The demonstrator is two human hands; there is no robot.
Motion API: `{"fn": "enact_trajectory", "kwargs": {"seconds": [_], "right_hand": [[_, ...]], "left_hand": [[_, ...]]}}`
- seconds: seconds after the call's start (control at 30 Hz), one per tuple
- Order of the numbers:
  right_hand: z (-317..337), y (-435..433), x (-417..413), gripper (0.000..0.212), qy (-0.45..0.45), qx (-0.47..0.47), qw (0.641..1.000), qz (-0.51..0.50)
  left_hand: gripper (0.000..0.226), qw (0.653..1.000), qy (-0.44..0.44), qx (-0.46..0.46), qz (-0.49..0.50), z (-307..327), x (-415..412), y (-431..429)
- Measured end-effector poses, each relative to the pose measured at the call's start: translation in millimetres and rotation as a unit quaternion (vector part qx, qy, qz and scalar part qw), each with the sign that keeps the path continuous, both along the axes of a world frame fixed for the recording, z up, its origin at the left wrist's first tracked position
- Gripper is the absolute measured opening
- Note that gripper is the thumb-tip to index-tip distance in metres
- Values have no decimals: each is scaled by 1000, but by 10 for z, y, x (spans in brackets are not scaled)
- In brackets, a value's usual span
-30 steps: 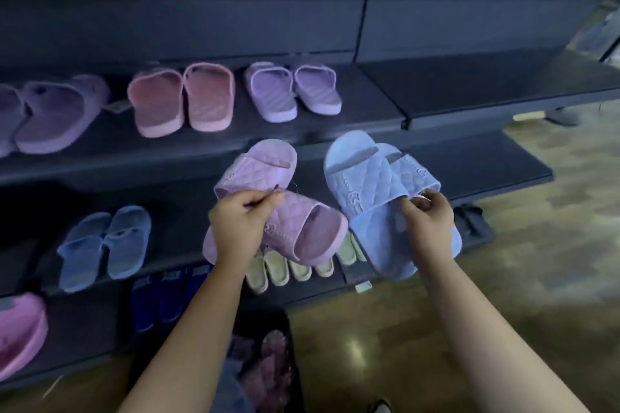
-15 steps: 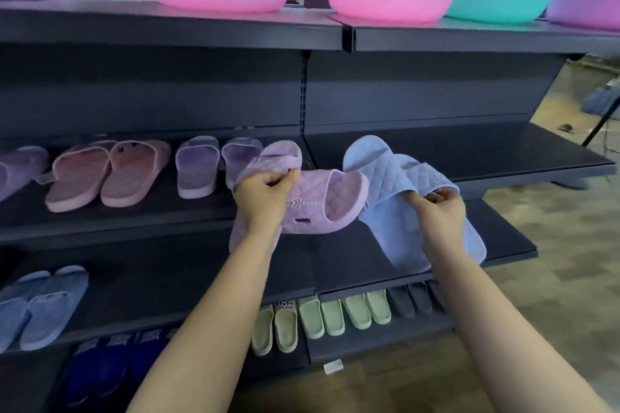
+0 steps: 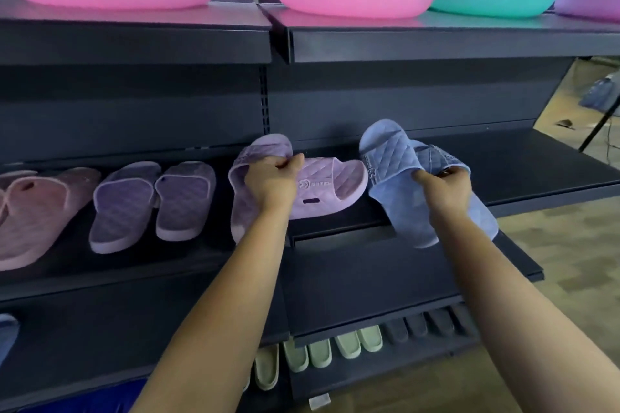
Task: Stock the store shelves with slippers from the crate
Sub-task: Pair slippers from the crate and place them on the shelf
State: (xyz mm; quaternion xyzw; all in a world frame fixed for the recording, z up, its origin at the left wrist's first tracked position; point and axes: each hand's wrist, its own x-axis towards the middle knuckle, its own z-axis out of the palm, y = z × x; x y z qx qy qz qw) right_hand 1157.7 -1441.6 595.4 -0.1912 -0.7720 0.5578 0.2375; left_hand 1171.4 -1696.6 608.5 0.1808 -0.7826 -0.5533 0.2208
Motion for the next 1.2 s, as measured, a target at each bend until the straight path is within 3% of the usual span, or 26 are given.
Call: {"fn": "enact_trajectory", "kwargs": {"seconds": [0.1,0.27,0.47,0.63,0.87,1.0,1.1,1.2], "right_hand": [[-18,106,-273,17,-4,-22,1000,10],[-143,420,-719,20,-23,-33,996,75],[-239,474,-1171,42,-104,188,976,36],[-341,569,-1257,27,-70,133,983,102],[-396,526,-1114,38,-94,283,952,73],[-269,355,-879,34,-68,313,945,71],[-195,81,-795,31,19,322,936,143],[-205,-307,-738,19,53,299,918,254]], "left_hand": [[28,999,8,-8,42,-31,-211,144],[28,996,2,-39,83,-154,-452,394],[27,990,5,-45,131,-218,-625,630],[17,993,1,-24,117,-323,-684,623],[15,994,31,-72,82,-405,-689,459],[10,999,51,2,15,-439,-646,270],[27,997,33,-73,-18,-353,-551,183],[39,975,16,-220,5,-282,-405,123]]}}
